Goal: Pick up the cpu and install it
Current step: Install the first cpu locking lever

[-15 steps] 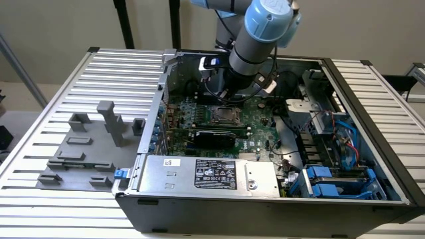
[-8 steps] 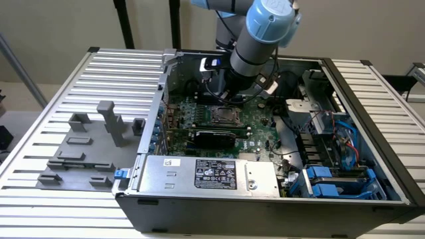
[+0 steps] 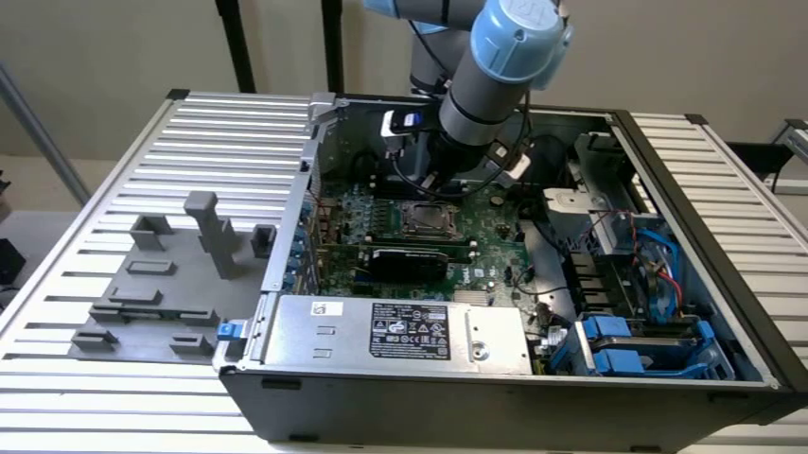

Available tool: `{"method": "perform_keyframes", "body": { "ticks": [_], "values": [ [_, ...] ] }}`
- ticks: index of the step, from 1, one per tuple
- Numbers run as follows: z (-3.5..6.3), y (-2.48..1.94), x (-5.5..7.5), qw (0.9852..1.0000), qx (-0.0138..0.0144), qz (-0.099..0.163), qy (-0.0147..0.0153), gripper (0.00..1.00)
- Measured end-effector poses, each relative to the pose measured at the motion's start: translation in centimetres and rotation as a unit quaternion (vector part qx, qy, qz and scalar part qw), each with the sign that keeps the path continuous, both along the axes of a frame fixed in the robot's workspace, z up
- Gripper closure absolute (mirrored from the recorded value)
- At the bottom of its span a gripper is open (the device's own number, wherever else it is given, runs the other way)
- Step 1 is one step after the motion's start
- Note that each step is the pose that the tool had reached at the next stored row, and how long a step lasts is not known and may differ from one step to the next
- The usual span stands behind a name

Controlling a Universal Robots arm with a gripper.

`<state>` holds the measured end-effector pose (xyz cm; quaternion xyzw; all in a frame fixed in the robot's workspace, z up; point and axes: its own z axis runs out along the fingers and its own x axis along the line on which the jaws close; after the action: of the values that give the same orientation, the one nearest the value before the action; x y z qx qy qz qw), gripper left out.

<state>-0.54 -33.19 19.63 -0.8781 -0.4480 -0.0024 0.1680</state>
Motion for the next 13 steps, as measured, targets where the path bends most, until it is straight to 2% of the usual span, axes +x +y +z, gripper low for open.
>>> {"method": "perform_keyframes", "body": {
  "ticks": [7,13],
  "values": [
    [0.00,-0.02,0.16,1.0000,0.0004,0.005,-0.0001,0.89],
    [0.01,-0.04,-0.34,1.0000,0.0006,0.005,0.0000,0.89]
  ]
}}
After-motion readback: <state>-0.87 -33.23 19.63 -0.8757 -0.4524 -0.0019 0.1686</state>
